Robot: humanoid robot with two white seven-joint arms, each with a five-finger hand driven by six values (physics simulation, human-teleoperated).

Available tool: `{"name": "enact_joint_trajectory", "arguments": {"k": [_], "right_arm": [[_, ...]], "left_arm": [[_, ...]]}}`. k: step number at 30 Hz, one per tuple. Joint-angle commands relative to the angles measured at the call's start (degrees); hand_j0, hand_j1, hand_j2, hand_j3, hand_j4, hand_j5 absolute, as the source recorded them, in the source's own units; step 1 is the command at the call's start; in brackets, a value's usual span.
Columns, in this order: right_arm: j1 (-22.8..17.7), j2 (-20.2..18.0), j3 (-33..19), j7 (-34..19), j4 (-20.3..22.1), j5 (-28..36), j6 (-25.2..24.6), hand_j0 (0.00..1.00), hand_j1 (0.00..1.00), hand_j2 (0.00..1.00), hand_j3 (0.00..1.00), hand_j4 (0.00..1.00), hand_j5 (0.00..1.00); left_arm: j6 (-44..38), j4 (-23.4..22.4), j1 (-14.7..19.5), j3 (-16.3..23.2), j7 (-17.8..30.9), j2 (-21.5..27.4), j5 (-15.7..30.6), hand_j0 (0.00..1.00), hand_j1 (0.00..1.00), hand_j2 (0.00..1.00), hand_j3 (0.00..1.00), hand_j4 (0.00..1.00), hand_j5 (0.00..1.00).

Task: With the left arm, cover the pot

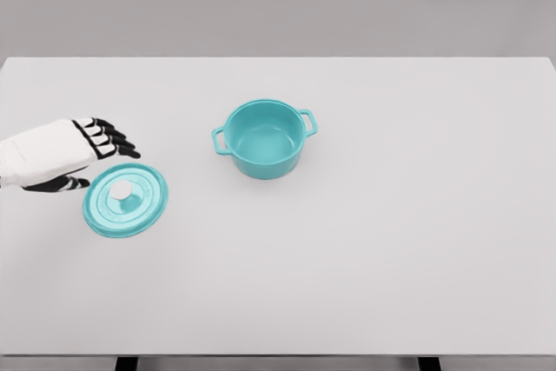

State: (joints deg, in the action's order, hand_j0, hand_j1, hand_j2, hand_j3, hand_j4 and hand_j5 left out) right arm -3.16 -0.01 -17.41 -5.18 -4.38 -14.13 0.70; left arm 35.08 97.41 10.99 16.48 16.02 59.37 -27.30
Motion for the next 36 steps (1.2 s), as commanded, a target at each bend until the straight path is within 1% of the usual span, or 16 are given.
{"name": "enact_joint_trajectory", "arguments": {"k": [1, 8, 11, 14, 17, 30, 36], "right_arm": [[0.0, 0.01, 0.01, -0.01, -0.02, -0.02, 0.0, 1.0, 1.0, 1.0, 1.0, 1.0, 1.0], [0.0, 0.01, 0.01, -0.01, -0.02, -0.02, 0.0, 1.0, 1.0, 1.0, 1.0, 1.0, 1.0], [0.0, 0.01, 0.01, -0.01, -0.02, -0.02, 0.0, 1.0, 1.0, 1.0, 1.0, 1.0, 1.0], [0.0, 0.01, 0.01, -0.01, -0.02, -0.02, 0.0, 1.0, 1.0, 1.0, 1.0, 1.0, 1.0], [0.0, 0.01, 0.01, -0.01, -0.02, 0.07, 0.0, 1.0, 1.0, 1.0, 1.0, 1.0, 1.0], [0.0, 0.01, 0.01, -0.01, -0.02, -0.02, 0.0, 1.0, 1.0, 1.0, 1.0, 1.0, 1.0], [0.0, 0.01, 0.01, -0.01, -0.02, -0.02, 0.0, 1.0, 1.0, 1.0, 1.0, 1.0, 1.0]], "left_arm": [[-0.08, 0.15, 0.0, 1.1, -0.02, -1.01, 0.14, 0.82, 0.82, 0.82, 0.82, 0.82, 0.82], [-0.08, -0.55, -0.35, 3.3, 0.06, -1.01, 0.05, 0.82, 0.82, 0.82, 0.82, 0.82, 0.82], [-0.08, -0.64, -0.53, 3.3, 0.06, -1.01, 0.05, 0.82, 0.82, 0.82, 0.82, 0.82, 0.82], [-0.08, -2.22, -0.53, 4.79, -0.02, -1.01, 0.05, 0.82, 0.82, 0.82, 0.82, 0.82, 0.82], [-0.08, -2.66, -0.35, 5.67, -0.02, -1.1, 0.14, 0.82, 0.82, 0.82, 0.82, 0.82, 0.82], [-0.08, -7.05, 0.0, 5.67, -0.02, -4.35, 0.05, 0.82, 0.82, 0.82, 0.82, 0.82, 0.82], [-0.08, -8.02, 0.88, 5.67, 0.06, -4.97, -0.48, 0.82, 0.82, 0.82, 0.82, 0.82, 0.82]]}}
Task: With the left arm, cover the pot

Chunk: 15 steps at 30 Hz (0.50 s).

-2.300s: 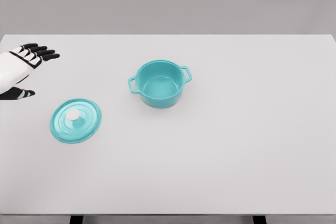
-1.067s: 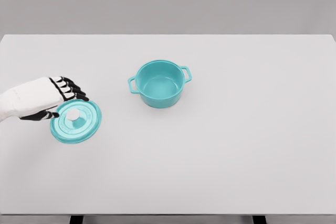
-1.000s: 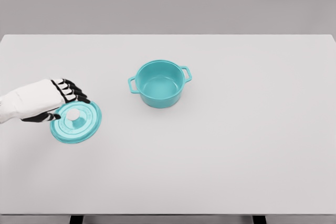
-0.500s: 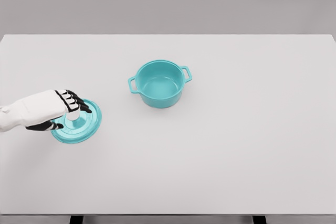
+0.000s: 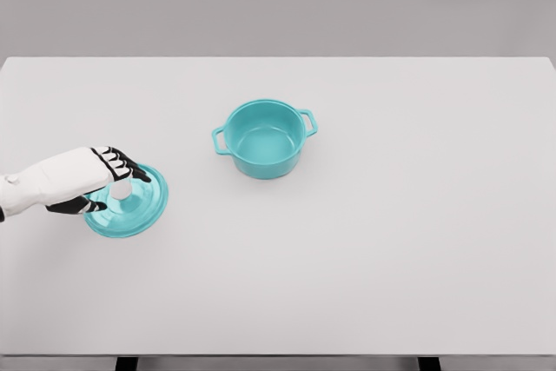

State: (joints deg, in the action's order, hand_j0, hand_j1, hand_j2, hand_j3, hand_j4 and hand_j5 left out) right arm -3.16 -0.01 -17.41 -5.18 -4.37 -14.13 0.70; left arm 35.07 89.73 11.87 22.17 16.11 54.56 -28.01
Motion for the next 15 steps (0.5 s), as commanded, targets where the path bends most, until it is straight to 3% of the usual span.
{"name": "enact_joint_trajectory", "arguments": {"k": [1, 15], "right_arm": [[0.0, 0.01, 0.01, -0.01, -0.02, -0.02, 0.0, 1.0, 1.0, 1.0, 1.0, 1.0, 1.0], [0.0, 0.01, 0.01, -0.01, -0.02, 0.07, 0.0, 1.0, 1.0, 1.0, 1.0, 1.0, 1.0]], "left_arm": [[-0.07, -0.35, 0.0, -0.02, -0.02, -0.16, 0.23, 0.82, 0.82, 0.82, 0.82, 0.82, 0.82], [-0.07, -1.66, 0.09, -0.02, -0.02, -1.74, -0.21, 0.76, 0.76, 0.76, 0.76, 0.76, 0.76]]}}
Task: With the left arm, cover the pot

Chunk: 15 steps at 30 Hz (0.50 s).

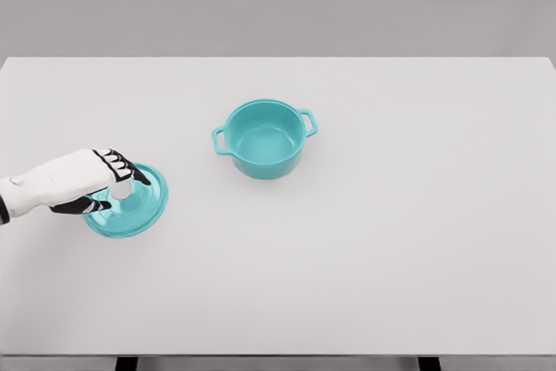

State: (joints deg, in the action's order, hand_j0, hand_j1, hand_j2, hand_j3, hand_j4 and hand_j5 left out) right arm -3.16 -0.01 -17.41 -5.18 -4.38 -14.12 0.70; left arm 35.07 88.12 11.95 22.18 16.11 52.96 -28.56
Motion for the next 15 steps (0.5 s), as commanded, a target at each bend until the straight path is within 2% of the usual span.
{"name": "enact_joint_trajectory", "arguments": {"k": [1, 15], "right_arm": [[0.0, 0.01, 0.01, -0.01, -0.02, -0.03, 0.0, 1.0, 1.0, 1.0, 1.0, 1.0, 1.0], [0.0, 0.01, 0.01, -0.01, -0.02, -0.03, 0.0, 1.0, 1.0, 1.0, 1.0, 1.0, 1.0]], "left_arm": [[-0.07, -0.23, 0.0, -0.03, -0.02, -0.22, 0.26, 0.76, 0.76, 0.76, 0.76, 0.76, 0.76], [-0.07, -1.72, 0.62, -0.03, -0.11, -0.84, -0.79, 0.76, 0.76, 0.76, 0.76, 0.76, 0.76]]}}
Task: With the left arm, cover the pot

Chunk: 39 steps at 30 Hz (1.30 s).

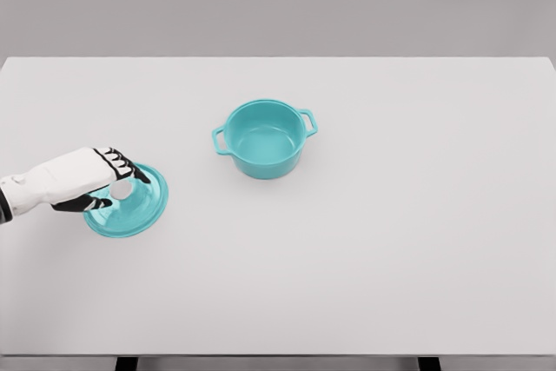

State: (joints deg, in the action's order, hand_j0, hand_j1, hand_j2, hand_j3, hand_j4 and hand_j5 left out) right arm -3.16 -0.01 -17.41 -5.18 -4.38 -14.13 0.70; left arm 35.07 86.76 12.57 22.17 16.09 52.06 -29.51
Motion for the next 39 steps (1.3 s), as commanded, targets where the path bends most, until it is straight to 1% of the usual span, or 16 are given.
{"name": "enact_joint_trajectory", "arguments": {"k": [1, 13, 16, 17, 19, 21, 30, 31, 35, 39], "right_arm": [[0.0, 0.01, 0.01, -0.01, -0.02, -0.02, 0.0, 1.0, 1.0, 1.0, 1.0, 1.0, 1.0], [0.0, 0.01, 0.01, -0.01, -0.02, -0.02, 0.0, 1.0, 1.0, 1.0, 1.0, 1.0, 1.0], [0.0, 0.01, 0.01, -0.01, -0.02, -0.02, 0.0, 1.0, 1.0, 1.0, 1.0, 1.0, 1.0], [0.0, 0.01, 0.01, -0.01, -0.02, -0.02, 0.0, 1.0, 1.0, 1.0, 1.0, 1.0, 1.0], [0.0, 0.01, 0.01, -0.01, -0.02, -0.02, 0.0, 1.0, 1.0, 1.0, 1.0, 1.0, 1.0], [0.0, 0.01, 0.01, -0.01, -0.02, -0.02, 0.0, 1.0, 1.0, 1.0, 1.0, 1.0, 1.0], [0.0, 0.01, 0.01, -0.01, -0.02, -0.02, 0.0, 1.0, 1.0, 1.0, 1.0, 1.0, 1.0], [0.0, 0.01, 0.01, -0.01, -0.02, -0.02, 0.0, 1.0, 1.0, 1.0, 1.0, 1.0, 1.0], [0.0, 0.01, 0.01, -0.01, -0.02, -0.02, 0.0, 1.0, 1.0, 1.0, 1.0, 1.0, 1.0], [0.0, 0.01, 0.01, -0.01, -0.02, 0.06, 0.0, 1.0, 1.0, 1.0, 1.0, 1.0, 1.0]], "left_arm": [[-0.07, -0.45, 0.0, -0.02, 0.0, 0.06, 0.15, 0.76, 0.76, 0.76, 0.76, 0.76, 0.76], [-0.07, -1.41, 0.44, 0.06, 0.0, -0.12, 0.07, 0.76, 0.76, 0.76, 0.76, 0.76, 0.76], [-0.07, -1.41, 0.35, 0.06, 0.0, -1.08, 0.07, 0.76, 0.76, 0.76, 0.76, 0.76, 0.76], [-0.07, -1.41, 0.35, 0.06, 0.0, -1.08, 0.07, 0.73, 0.73, 0.73, 0.73, 0.73, 0.73], [-0.07, -1.41, 0.35, 0.06, 0.0, -1.08, 0.07, 0.72, 0.72, 0.72, 0.72, 0.72, 0.72], [-0.07, -1.41, 0.35, 0.06, 0.0, -1.08, 0.07, 0.7, 0.7, 0.7, 0.7, 0.7, 0.7], [-0.07, -1.94, 0.35, 0.85, -0.09, -1.08, 0.07, 0.69, 0.69, 0.69, 0.69, 0.69, 0.69], [-0.07, -1.94, 0.35, 0.94, -0.09, -1.08, 0.07, 0.67, 0.67, 0.67, 0.67, 0.67, 0.67], [-0.07, -1.94, 0.26, 0.94, -0.09, -1.08, 0.15, 0.63, 0.63, 0.63, 0.63, 0.63, 0.63], [-0.07, -1.94, 0.26, 0.94, -0.09, -1.08, 0.15, 0.57, 0.57, 0.57, 0.57, 0.57, 0.57]]}}
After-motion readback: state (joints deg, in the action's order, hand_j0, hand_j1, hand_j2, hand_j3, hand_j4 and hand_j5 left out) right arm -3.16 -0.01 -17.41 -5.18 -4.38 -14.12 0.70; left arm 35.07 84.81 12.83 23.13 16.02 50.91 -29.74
